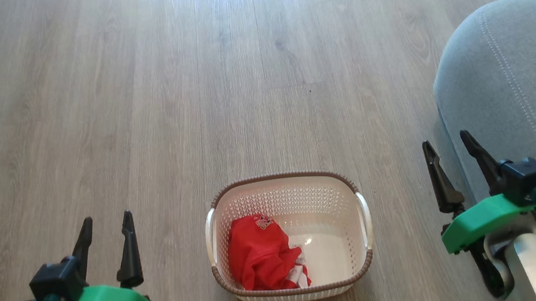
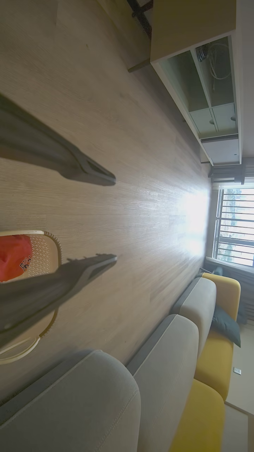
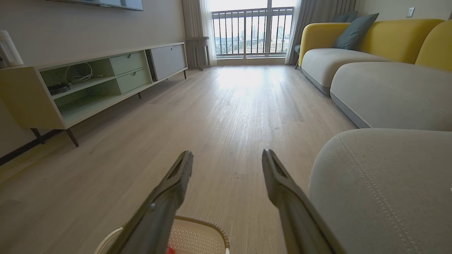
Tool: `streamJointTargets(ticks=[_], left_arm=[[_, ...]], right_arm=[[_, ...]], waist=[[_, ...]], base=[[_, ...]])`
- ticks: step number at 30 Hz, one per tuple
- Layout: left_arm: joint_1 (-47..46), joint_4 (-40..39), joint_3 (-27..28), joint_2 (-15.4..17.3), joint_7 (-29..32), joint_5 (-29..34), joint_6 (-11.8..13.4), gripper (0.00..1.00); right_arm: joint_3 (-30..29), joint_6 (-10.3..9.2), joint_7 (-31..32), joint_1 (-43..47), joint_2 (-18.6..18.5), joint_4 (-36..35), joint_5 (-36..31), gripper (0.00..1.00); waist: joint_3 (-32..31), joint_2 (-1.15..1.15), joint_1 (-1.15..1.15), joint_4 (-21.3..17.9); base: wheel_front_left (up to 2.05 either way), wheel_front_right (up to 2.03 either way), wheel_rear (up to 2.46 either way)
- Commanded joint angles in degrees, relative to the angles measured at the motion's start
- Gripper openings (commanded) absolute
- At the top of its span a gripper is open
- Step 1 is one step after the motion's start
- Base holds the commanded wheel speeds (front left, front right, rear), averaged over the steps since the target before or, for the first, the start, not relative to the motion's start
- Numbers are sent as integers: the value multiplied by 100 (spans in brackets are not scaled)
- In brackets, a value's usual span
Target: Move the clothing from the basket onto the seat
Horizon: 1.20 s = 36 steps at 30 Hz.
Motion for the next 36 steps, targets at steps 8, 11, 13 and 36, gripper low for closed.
streamJointTargets(ticks=[8,11,13,36], left_arm=[[-73,-204,77,29,-29,-39,108,100],[-50,-190,41,29,-29,-51,111,100],[-40,-184,17,28,-29,-52,114,100],[-901,429,-923,28,-29,-35,-27,100]], right_arm=[[150,-2,-52,-3,49,-100,16,100],[143,-2,-52,-2,56,-98,19,100],[146,-2,-52,-7,61,-96,22,100],[189,-2,-52,-1029,121,-833,-112,100]], waist=[[-62,0,1,11],[-53,0,1,9],[-38,0,1,3],[1911,0,1,-314]], base=[[0,0,0],[0,0,0],[0,0,0],[0,0,0]])
